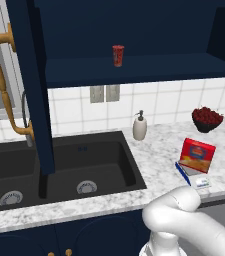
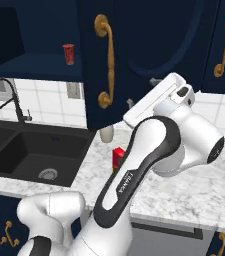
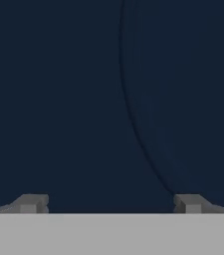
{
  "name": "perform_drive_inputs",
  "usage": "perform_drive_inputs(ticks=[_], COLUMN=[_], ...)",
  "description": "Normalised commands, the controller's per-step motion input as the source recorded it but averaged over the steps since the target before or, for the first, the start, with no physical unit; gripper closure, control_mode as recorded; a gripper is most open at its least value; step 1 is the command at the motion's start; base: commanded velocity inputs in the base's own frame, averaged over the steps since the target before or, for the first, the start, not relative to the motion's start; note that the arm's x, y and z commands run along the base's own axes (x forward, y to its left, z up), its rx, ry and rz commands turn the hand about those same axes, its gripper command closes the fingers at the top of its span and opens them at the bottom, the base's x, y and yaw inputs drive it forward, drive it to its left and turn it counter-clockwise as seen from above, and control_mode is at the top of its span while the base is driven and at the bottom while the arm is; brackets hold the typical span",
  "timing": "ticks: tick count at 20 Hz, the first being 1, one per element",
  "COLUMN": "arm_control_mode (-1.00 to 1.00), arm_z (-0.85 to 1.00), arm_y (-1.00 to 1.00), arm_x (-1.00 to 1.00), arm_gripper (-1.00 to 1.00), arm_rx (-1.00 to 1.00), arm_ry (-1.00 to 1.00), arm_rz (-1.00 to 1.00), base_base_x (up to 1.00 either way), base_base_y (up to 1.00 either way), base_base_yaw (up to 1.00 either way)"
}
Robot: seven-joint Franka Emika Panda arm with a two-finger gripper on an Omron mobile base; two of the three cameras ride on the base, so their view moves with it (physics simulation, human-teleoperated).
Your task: Pick the boxed food and place it on the digital scale for weighing, and close the cabinet.
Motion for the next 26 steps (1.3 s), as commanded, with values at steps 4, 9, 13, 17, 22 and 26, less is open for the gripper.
perform_drive_inputs(ticks=[4,9,13,17,22,26], arm_control_mode=[-1.00,-1.00,-1.00,-1.00,-1.00,-1.00], arm_z=[0.00,-0.03,-0.03,-0.07,-0.15,-0.16], arm_y=[0.83,0.22,0.00,0.00,0.00,0.00], arm_x=[1.00,1.00,0.95,0.85,0.86,0.79], arm_gripper=[-1.00,-1.00,-1.00,-1.00,-1.00,-1.00], arm_rx=[-0.10,-0.07,0.00,0.00,-0.02,0.00], arm_ry=[0.02,0.08,0.00,0.00,-0.02,-0.08], arm_rz=[-0.14,0.00,0.00,0.00,0.00,0.00], base_base_x=[0.00,0.00,0.00,0.00,0.00,0.00], base_base_y=[0.00,0.00,0.00,0.00,0.00,0.00], base_base_yaw=[0.00,0.00,0.00,0.00,0.00,0.00])
